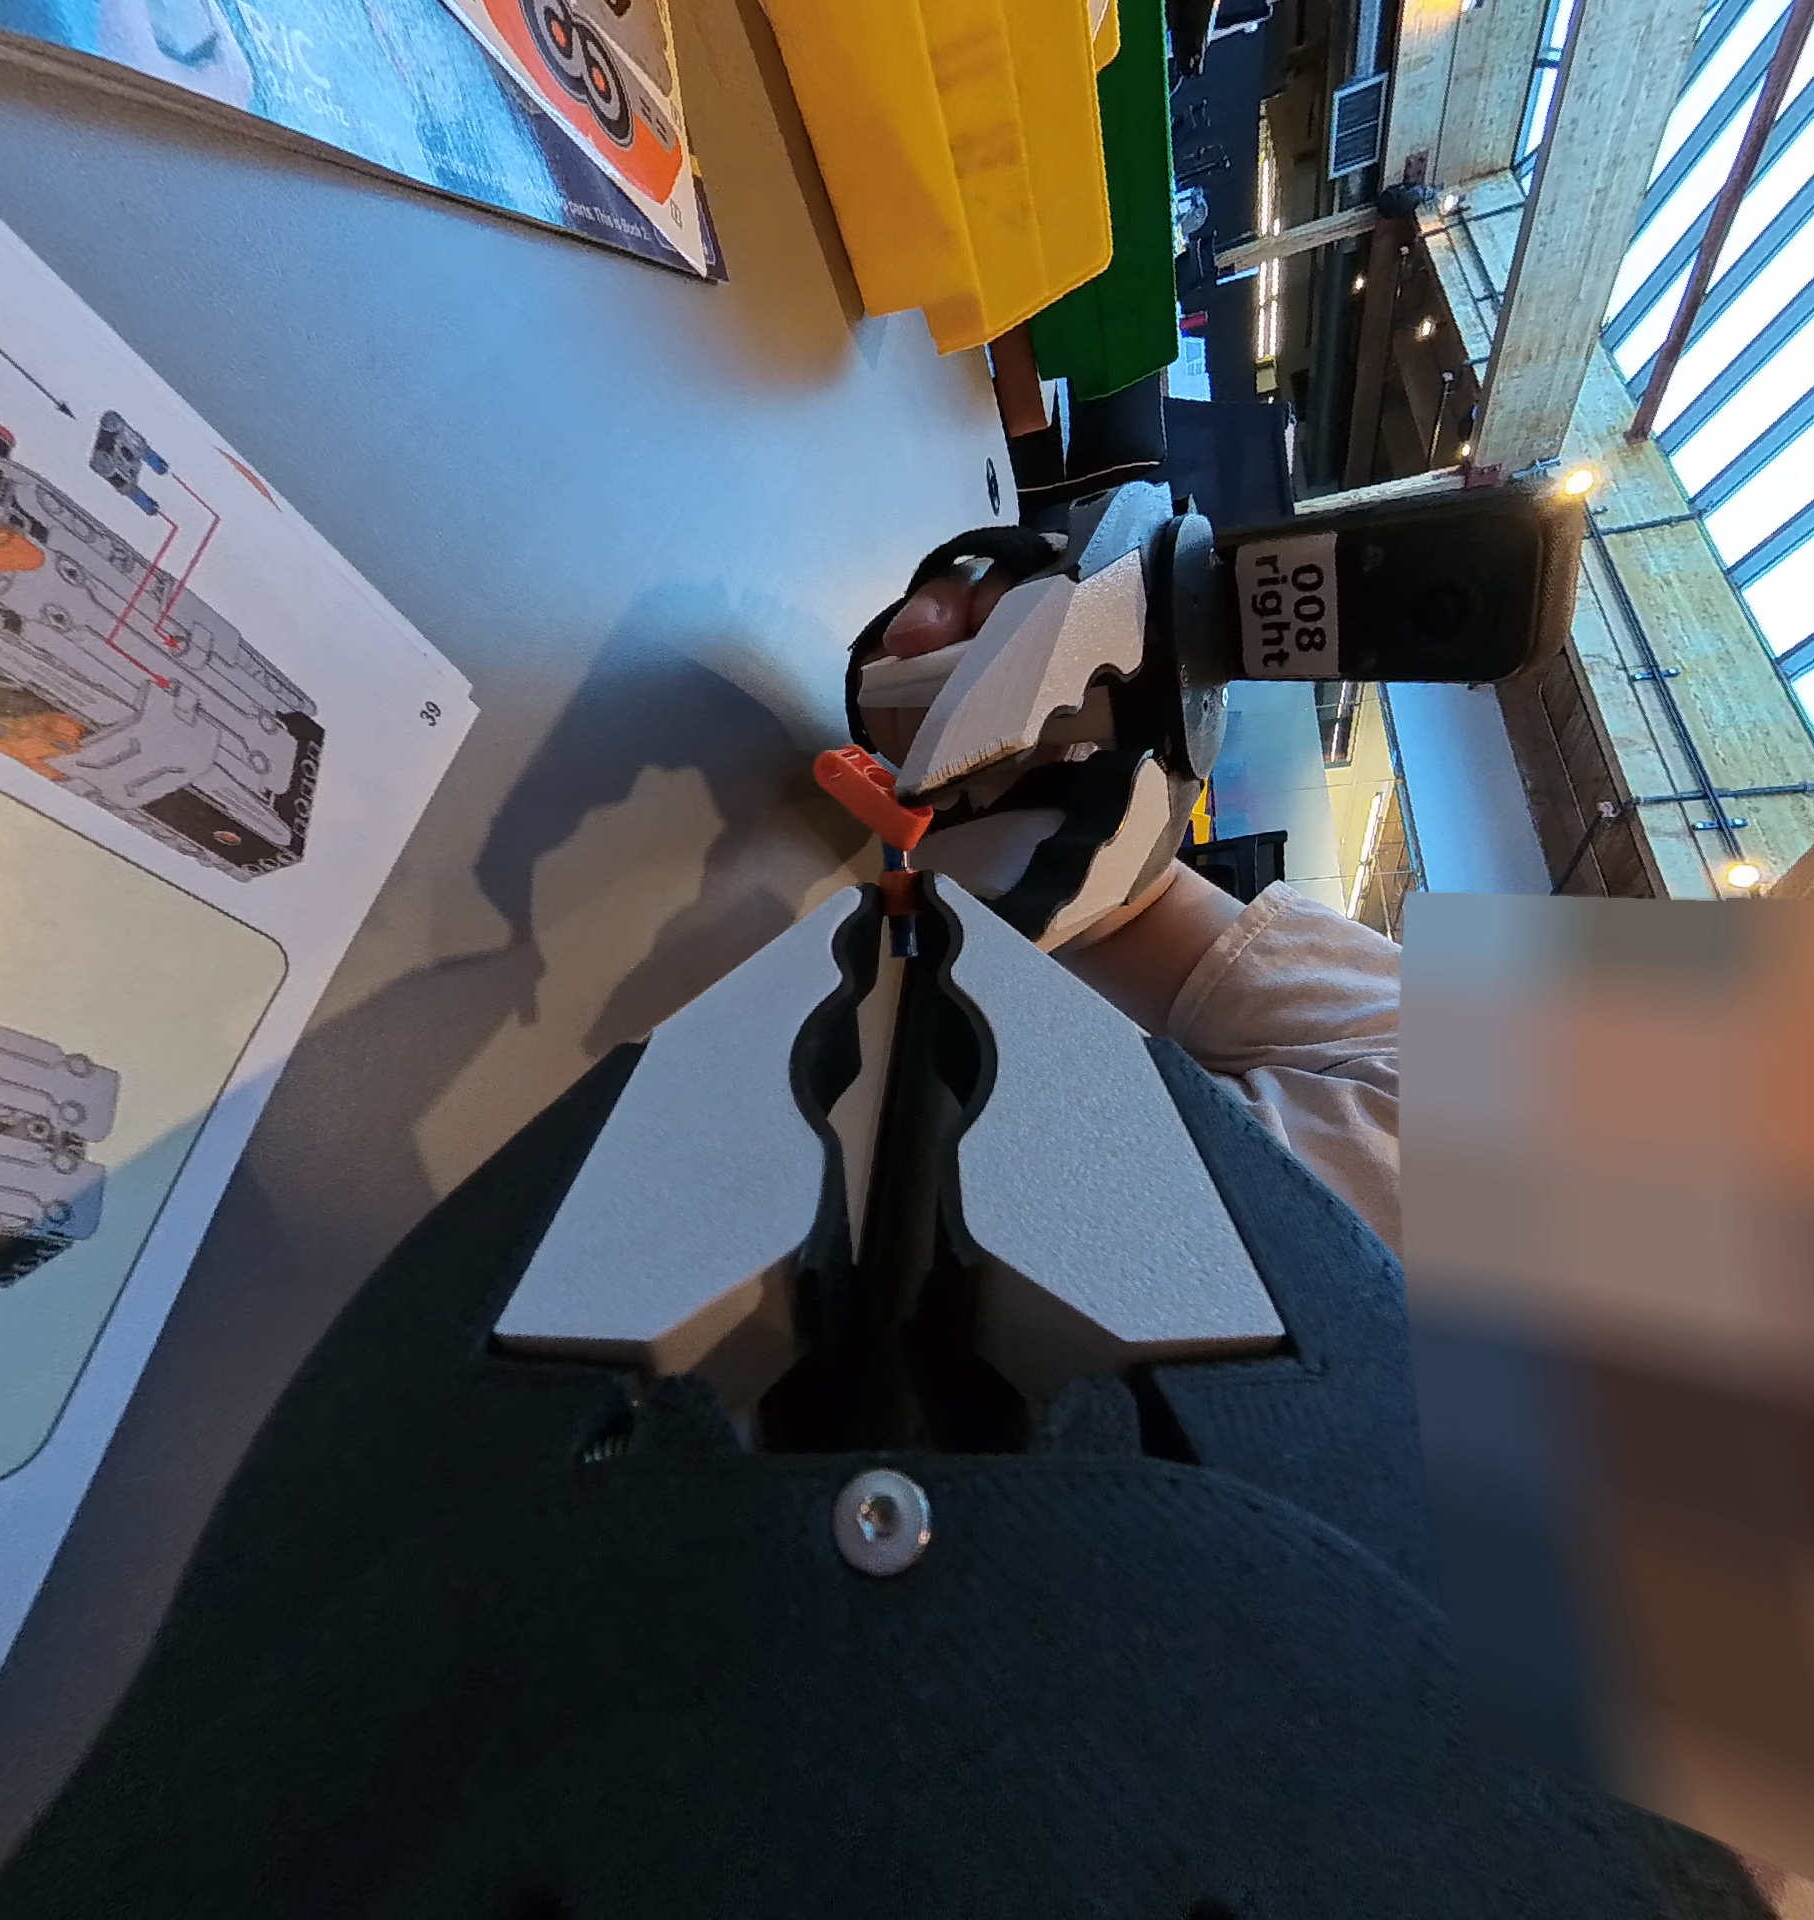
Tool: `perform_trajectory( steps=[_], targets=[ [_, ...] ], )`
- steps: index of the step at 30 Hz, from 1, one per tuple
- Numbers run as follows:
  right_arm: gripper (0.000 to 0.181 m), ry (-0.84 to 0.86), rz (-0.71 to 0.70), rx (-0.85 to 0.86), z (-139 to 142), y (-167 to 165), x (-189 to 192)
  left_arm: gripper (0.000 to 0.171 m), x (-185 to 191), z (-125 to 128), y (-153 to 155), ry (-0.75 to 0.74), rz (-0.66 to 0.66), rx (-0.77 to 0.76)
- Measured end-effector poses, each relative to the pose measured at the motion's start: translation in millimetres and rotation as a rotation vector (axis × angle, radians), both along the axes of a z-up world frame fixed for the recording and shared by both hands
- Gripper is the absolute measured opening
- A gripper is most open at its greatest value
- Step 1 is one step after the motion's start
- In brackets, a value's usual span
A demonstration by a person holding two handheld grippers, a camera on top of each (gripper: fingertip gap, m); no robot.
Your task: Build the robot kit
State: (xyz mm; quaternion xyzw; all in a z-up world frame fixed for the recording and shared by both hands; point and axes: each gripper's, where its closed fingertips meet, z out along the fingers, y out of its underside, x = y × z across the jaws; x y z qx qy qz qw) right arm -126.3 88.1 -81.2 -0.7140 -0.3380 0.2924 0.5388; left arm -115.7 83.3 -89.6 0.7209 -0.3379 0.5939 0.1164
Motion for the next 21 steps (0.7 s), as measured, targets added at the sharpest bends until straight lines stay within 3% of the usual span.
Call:
perform_trajectory(
  steps=[12,21],
  targets=[
    [0.043,-0.016,0.012,-0.007,-3.0,-1.8,0.2,0.005,-0.3,6.3,-0.5,-0.025,-0.003,-0.001],
    [0.031,0.004,-0.03,-0.005,0.2,3.1,3.8,0.005,0.3,6.3,-0.3,-0.014,0.003,0.024]
  ],
)
